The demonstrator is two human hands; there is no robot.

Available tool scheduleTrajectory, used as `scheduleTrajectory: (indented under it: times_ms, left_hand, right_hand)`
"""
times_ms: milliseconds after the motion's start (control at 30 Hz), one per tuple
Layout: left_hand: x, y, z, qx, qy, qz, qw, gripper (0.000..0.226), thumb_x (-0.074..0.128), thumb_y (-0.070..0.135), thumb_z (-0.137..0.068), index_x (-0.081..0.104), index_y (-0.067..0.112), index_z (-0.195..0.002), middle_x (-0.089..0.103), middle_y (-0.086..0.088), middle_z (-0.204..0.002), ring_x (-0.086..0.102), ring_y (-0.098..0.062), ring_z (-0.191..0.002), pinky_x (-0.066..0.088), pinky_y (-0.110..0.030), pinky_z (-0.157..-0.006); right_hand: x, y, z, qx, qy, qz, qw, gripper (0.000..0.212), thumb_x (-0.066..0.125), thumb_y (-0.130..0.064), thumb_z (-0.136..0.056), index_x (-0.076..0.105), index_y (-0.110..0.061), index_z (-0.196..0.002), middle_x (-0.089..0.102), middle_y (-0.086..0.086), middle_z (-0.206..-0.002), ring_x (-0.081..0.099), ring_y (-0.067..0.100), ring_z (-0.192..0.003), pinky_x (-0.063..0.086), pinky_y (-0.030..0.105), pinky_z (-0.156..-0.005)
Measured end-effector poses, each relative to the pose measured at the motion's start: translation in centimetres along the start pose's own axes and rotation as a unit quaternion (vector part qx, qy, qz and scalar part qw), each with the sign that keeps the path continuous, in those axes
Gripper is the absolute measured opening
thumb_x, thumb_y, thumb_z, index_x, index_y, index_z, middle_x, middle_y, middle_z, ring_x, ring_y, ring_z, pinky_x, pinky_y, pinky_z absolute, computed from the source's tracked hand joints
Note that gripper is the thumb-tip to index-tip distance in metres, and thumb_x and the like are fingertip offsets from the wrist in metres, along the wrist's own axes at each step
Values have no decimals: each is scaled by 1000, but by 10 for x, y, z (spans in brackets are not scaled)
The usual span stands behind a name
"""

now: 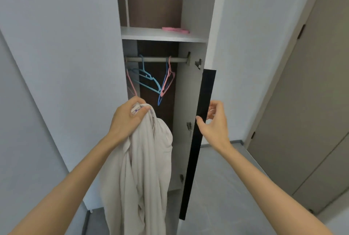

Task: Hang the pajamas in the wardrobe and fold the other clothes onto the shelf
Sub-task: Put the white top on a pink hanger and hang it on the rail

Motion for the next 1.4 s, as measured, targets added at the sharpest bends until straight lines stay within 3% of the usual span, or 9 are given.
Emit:
scheduleTrajectory:
  times_ms: [100, 233, 333, 633, 767, 867, 967, 1167, 1400]
  left_hand:
    - [22, 22, 4, 18, -3, 6, 1000, 5, 59, 32, -90, 59, 27, -89, 60, 14, -84, 56, -7, -80, 40, -17, -66]
    - [49, 46, 2, 31, -17, 14, 999, 6, 60, 33, -90, 59, 30, -85, 61, 17, -83, 57, -4, -82, 46, -29, -73]
    - [63, 58, -2, 41, -25, 22, 999, 7, 60, 33, -89, 58, 31, -83, 62, 17, -83, 57, -2, -82, 45, -29, -74]
    - [75, 63, -11, 49, -27, 36, 998, 7, 60, 30, -90, 60, 24, -90, 60, 17, -84, 56, -2, -82, 40, -18, -69]
    - [75, 55, -14, 45, -26, 38, 998, 5, 60, 32, -89, 60, 27, -88, 60, 19, -83, 56, 0, -81, 41, -18, -68]
    - [72, 48, -17, 43, -31, 37, 998, 6, 60, 32, -89, 60, 27, -89, 60, 19, -83, 57, -1, -82, 41, -18, -69]
    - [64, 39, -18, 38, -38, 35, 998, 6, 60, 32, -90, 60, 26, -90, 61, 18, -84, 57, -3, -83, 42, -18, -70]
    - [38, 20, -21, 44, -76, 27, 996, 7, 60, 31, -90, 62, 24, -91, 62, 16, -86, 59, -3, -84, 40, -15, -70]
    - [-11, -19, -39, 37, -68, 14, 997, 10, 61, 29, -89, 58, 35, -82, 61, 19, -84, 57, 4, -83, 37, -2, -67]
  right_hand:
    - [-56, 21, -2, 19, 45, 17, 999, 45, 70, -9, -81, 42, -24, -113, 53, -2, -107, 52, 7, -85, 42, 6, -70]
    - [-112, 43, -13, 58, 99, 35, 993, 39, 66, -7, -84, 44, -17, -115, 52, 4, -114, 51, 17, -94, 47, 29, -85]
    - [-121, 51, -20, 68, 86, 45, 993, 39, 67, -9, -85, 45, -14, -118, 51, 0, -112, 52, 19, -96, 49, 34, -88]
    - [-97, 41, 1, 18, 121, 87, 989, 58, 59, -2, -89, 34, -8, -141, 41, 4, -130, 42, 14, -118, 36, 22, -103]
    - [-99, 11, 17, -102, 177, 165, 965, 50, 59, 1, -86, 45, -5, -133, 44, 10, -130, 40, 18, -119, 25, 4, -99]
    - [-74, -6, 16, -149, 107, 160, 970, 36, 60, -9, -87, 54, -11, -123, 49, 0, -122, 44, 15, -112, 36, 14, -95]
    - [-31, -11, 9, -113, -38, 99, 988, 33, 58, -26, -92, 54, -24, -124, 47, -19, -117, 44, 0, -109, 36, 9, -86]
    - [72, -9, 5, -69, -269, 131, 952, 49, 57, -36, -93, 45, -24, -139, 48, -8, -140, 40, 10, -129, 29, 20, -101]
    - [153, -21, -7, -43, -310, 86, 946, 17, 54, -33, -94, 62, -24, -107, 65, -9, -103, 58, 9, -95, 50, 40, -86]
Point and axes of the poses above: each hand's wrist, its own z-axis away from the middle knuckle, its own x-axis out of the palm, y = z × x, the point moved 8 cm from there along -z, towards the middle knuckle
